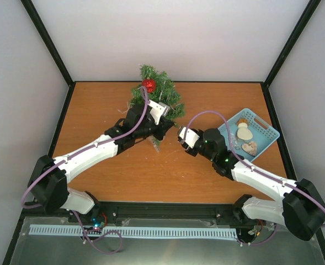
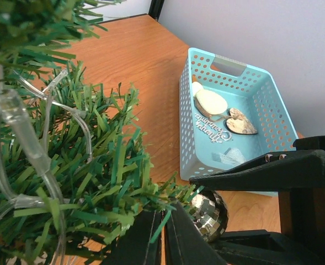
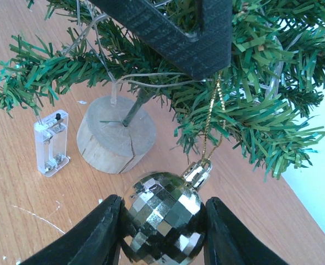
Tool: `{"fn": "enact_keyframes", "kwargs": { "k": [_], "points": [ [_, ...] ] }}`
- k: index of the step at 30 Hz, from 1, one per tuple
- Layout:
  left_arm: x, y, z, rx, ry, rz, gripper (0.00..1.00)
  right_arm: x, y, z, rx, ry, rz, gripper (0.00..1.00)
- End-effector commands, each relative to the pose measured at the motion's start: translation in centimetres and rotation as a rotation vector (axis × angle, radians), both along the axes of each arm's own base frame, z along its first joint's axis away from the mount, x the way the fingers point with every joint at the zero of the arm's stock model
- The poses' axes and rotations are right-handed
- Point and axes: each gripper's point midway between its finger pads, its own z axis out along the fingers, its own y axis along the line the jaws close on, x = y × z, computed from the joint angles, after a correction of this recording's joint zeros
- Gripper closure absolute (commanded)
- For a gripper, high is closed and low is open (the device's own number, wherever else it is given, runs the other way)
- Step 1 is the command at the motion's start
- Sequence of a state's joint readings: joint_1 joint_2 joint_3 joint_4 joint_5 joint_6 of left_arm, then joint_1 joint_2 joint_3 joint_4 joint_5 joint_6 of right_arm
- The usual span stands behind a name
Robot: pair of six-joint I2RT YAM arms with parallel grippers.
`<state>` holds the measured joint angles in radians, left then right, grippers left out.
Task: Decorate the small christmas tree
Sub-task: Hang the decoration item on the Christmas tree.
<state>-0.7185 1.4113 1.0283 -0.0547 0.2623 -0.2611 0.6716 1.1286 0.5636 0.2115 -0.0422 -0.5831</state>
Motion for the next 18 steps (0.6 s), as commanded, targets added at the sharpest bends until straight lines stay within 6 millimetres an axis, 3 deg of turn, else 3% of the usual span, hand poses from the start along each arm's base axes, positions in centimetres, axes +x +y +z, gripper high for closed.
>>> {"fn": "enact_keyframes", "kwargs": {
  "k": [1, 7, 18],
  "points": [
    [-0.1, 0.1, 0.2, 0.025, -0.035, 0.007, 0.97, 0.3, 0.6, 1.2, 0.028, -0.027, 0.025, 0.62],
    [-1.1, 0.0, 1.5, -0.017, -0.038, -0.031, 0.97, -0.5, 0.5, 1.4, 0.054, -0.040, 0.047, 0.62],
    [-0.4, 0.0, -0.6, 0.033, -0.022, -0.014, 0.97, 0.5, 0.1, -1.2, 0.009, 0.018, -0.001, 0.62]
  ]
}}
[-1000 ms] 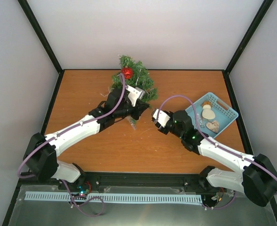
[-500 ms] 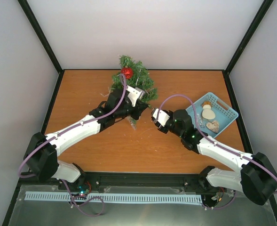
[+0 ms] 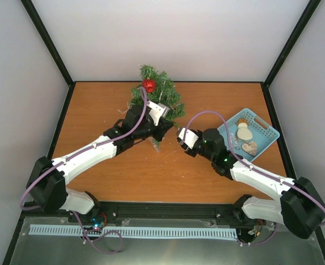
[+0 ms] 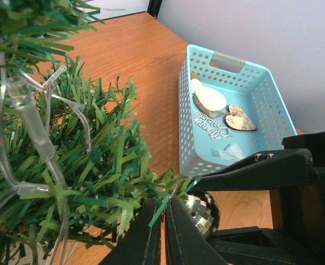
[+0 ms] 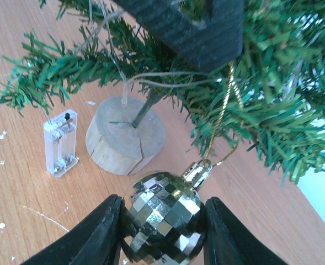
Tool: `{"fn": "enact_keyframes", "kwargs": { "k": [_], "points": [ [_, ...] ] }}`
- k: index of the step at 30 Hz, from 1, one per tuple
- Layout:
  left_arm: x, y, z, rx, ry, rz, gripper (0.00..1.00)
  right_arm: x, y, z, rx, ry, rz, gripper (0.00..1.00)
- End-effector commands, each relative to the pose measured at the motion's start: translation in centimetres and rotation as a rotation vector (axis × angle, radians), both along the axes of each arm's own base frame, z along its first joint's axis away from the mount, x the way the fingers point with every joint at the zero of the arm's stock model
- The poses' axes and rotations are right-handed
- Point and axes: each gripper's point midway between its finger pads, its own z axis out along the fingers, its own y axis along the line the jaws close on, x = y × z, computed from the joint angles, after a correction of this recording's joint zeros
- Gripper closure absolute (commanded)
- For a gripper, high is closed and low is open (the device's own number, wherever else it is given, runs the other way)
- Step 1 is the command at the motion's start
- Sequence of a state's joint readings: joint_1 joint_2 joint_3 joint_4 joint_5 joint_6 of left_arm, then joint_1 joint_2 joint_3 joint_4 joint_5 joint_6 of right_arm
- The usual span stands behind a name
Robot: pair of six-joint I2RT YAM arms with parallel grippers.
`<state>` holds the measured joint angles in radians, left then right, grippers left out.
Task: Decorate the small christmas tree
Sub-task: Hang the decoration item on the Christmas tree.
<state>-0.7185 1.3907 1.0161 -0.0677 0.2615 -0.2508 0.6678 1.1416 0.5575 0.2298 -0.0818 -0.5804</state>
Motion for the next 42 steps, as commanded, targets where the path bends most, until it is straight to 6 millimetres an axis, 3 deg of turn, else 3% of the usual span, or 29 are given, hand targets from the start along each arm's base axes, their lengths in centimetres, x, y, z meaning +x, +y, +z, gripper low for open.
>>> {"fn": "enact_keyframes", "kwargs": {
  "k": [1, 8, 14, 23, 28, 35, 42],
  "points": [
    [0.2, -0.4, -0.8, 0.034, -0.016, -0.003, 0.96, 0.9, -0.3, -1.1, -0.008, 0.010, -0.032, 0.62],
    [0.6, 0.3, -1.5, 0.070, -0.017, 0.034, 0.97, 1.0, -0.2, -1.2, -0.005, 0.005, -0.030, 0.62],
    [0.8, 0.8, -1.5, 0.069, -0.022, 0.062, 0.97, 0.1, 0.1, 0.6, 0.048, -0.035, 0.012, 0.62],
    [0.5, 0.5, -1.1, 0.042, -0.012, 0.049, 0.97, -0.4, 0.2, -0.5, 0.040, -0.015, 0.035, 0.62],
    [-0.1, 0.2, -0.8, 0.013, 0.003, 0.028, 0.93, -0.2, 0.2, -0.7, 0.036, -0.015, 0.027, 0.61],
    [-0.8, 0.0, 0.5, -0.036, -0.003, 0.000, 0.80, 0.1, 0.0, -0.5, 0.037, -0.017, 0.010, 0.52],
    [-0.8, 0.0, 1.1, -0.049, -0.010, 0.000, 0.80, 0.0, -0.1, -0.1, 0.037, -0.023, 0.008, 0.49]
  ]
}}
